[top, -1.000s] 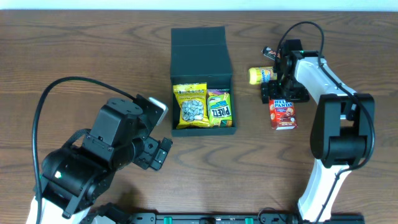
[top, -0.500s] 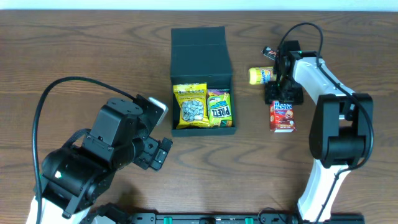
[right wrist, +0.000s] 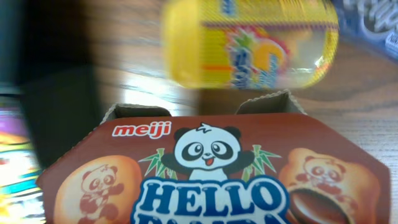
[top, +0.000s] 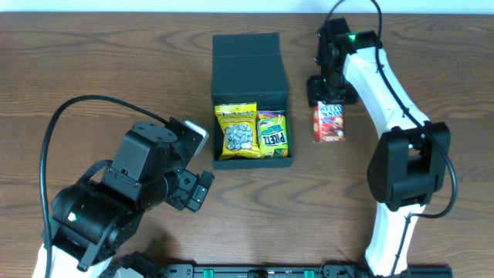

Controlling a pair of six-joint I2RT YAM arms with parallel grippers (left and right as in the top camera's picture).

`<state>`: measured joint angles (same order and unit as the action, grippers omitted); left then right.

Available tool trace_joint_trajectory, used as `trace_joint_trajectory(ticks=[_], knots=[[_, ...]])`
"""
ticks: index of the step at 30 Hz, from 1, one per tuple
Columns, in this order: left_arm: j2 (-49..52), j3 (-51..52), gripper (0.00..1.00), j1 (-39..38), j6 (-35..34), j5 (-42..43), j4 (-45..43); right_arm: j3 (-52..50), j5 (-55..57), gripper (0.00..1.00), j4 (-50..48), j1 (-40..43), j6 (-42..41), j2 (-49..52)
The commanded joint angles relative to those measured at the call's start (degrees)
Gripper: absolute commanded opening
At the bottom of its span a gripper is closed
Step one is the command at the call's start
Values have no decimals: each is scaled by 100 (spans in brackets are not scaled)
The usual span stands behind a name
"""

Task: Pack container
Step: 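Place the Hello Panda box into the black box and release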

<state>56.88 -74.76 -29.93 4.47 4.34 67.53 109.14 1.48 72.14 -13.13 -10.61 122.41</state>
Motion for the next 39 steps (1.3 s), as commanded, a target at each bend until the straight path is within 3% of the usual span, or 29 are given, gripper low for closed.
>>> trace_joint_trajectory(ticks=[1,6,13,22,39], knots=[[0,-72,95,17,-42,15,15,535,-210,63,197,-188,-273,-31],[0,-72,95,17,-42,15,17,1161,-494,61,662,-503,-573,-31],[0,-72,95,17,-42,15,15,1283,-1207,62,1150,-916,-1082,-28],[0,-72,95,17,-42,15,15,1038,-1001,65,833,-1574,-1469,24],[0,-72,95,17,-42,15,17,960,-227,62,920,-1602,-1572,461]])
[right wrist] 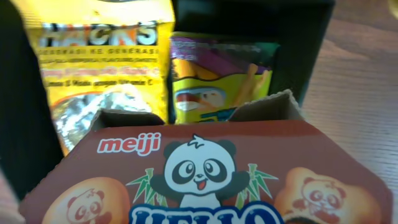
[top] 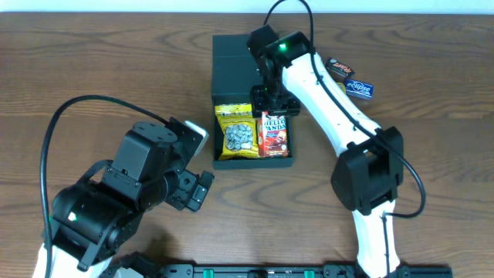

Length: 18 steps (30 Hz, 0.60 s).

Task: Pack container
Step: 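Place the Hello Panda box into the black box and release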

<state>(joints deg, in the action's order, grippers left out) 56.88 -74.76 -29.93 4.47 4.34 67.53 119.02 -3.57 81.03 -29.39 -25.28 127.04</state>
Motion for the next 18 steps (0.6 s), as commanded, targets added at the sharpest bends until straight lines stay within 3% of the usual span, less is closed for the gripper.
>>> trace_joint_trajectory(ticks=[1,8,9,12,18], knots=[[0,-72,95,17,-42,15,15,-28,313,61,57,28,-105,9],[0,-72,95,17,-42,15,15,-28,317,64,173,33,-103,186],[0,-72,95,17,-42,15,15,-28,317,66,184,33,-105,201],[0,-72,95,17,-42,15,15,-26,350,85,166,33,-105,214],[0,-72,95,17,-42,15,15,-24,575,96,149,33,-120,212]])
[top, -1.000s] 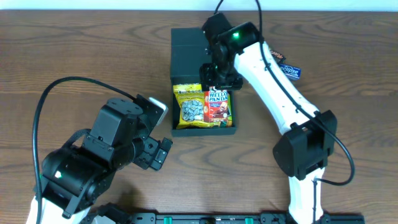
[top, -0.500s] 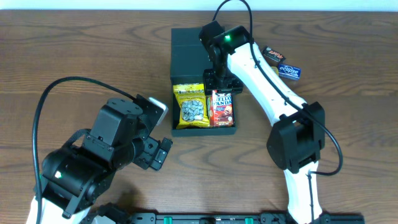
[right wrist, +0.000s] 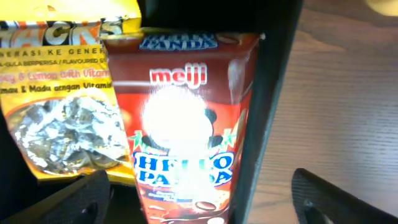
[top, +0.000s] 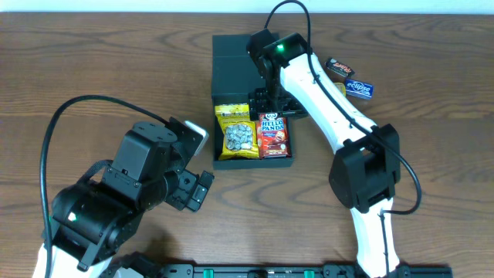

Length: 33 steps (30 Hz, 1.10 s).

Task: Pack container
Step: 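Place the Hello Panda box into the black box and release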

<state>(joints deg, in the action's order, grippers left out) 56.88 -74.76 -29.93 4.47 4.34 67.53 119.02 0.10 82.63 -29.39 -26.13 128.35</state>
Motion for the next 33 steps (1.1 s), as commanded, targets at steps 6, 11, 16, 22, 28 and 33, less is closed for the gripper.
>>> trace_joint_trajectory(ticks=[6,11,16,22,28,33], knots=[[0,-72,95,17,-42,15,17,87,295,91,0,35,-129,44],[0,-72,95,17,-42,15,15,595,293,80,0,-2,-127,-111],[0,-72,95,17,-42,15,15,844,240,2,-229,-201,-96,-127],[0,-72,95,17,-42,15,15,411,111,1,-761,-439,74,-120],[0,-72,95,17,-42,15,15,-24,116,1,-1091,-514,114,-74],[0,-72,95,17,-42,15,17,-452,153,2,-1384,-485,114,-74]])
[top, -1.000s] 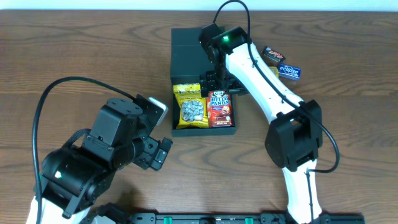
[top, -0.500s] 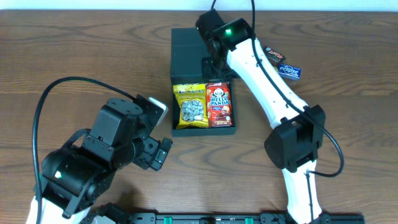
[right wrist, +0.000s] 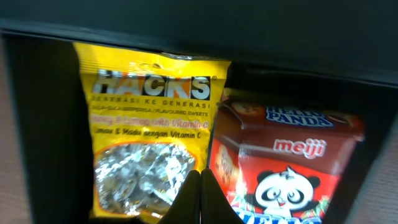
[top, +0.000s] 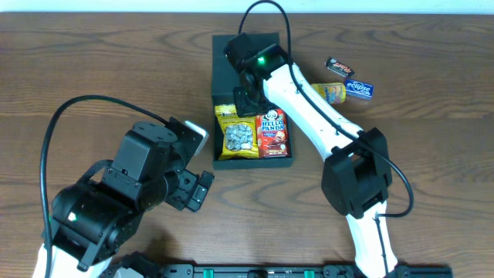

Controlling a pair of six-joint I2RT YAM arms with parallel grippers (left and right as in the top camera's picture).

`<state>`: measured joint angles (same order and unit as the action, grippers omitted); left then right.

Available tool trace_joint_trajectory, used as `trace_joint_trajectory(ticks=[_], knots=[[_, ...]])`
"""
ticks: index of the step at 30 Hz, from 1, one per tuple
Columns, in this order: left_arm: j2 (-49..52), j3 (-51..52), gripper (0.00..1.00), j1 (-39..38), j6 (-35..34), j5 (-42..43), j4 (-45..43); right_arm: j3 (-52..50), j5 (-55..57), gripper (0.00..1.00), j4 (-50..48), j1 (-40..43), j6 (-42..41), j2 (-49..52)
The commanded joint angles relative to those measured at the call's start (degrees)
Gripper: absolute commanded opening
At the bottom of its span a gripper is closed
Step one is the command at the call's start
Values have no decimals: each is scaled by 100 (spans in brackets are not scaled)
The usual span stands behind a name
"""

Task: Pack container
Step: 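Place the Hello Panda box into the black box and release, then move the right gripper to the yellow Mentos bottle and grasp it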

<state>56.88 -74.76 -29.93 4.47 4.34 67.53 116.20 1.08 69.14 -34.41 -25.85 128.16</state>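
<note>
The black container (top: 255, 162) stands open at mid-table, its lid (top: 248, 55) folded back. Inside lie a yellow Hacks candy bag (top: 235, 137) (right wrist: 152, 137) on the left and a red Hello Panda box (top: 272, 133) (right wrist: 286, 168) on the right. My right gripper (top: 247, 100) (right wrist: 200, 180) hovers over the container's back part. It is shut with nothing between its fingers, and its tips sit over the seam between bag and box. My left gripper (top: 199, 189) rests at the lower left, away from the container; its jaws cannot be made out.
To the right of the container lie a yellow snack pack (top: 333, 93), a dark candy bar (top: 337, 66) and a blue cookie pack (top: 359, 87). The left arm's bulk fills the lower left.
My right gripper was open over the Hello Panda box lying in the container. It is now shut and empty, shifted left and toward the back. The box stays in place.
My right gripper held the Hello Panda box above the table to the right of the container. Then it held it over the container's right half, above a Pretz pack. Then the box lay there with the gripper open; now the gripper is shut. The left arm never moved.
</note>
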Motion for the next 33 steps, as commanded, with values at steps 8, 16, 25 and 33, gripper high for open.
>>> trace_joint_trajectory(ticks=[8,16,25,33], knots=[[0,-72,95,17,-42,15,15,-407,214,2,-61,103,85,-55],[0,-72,95,17,-42,15,15,-101,-114,1,44,120,278,-70],[0,-72,95,17,-42,15,15,1541,-105,6,656,863,579,-131],[0,-72,95,17,-42,15,15,1458,50,51,684,2055,798,-125]])
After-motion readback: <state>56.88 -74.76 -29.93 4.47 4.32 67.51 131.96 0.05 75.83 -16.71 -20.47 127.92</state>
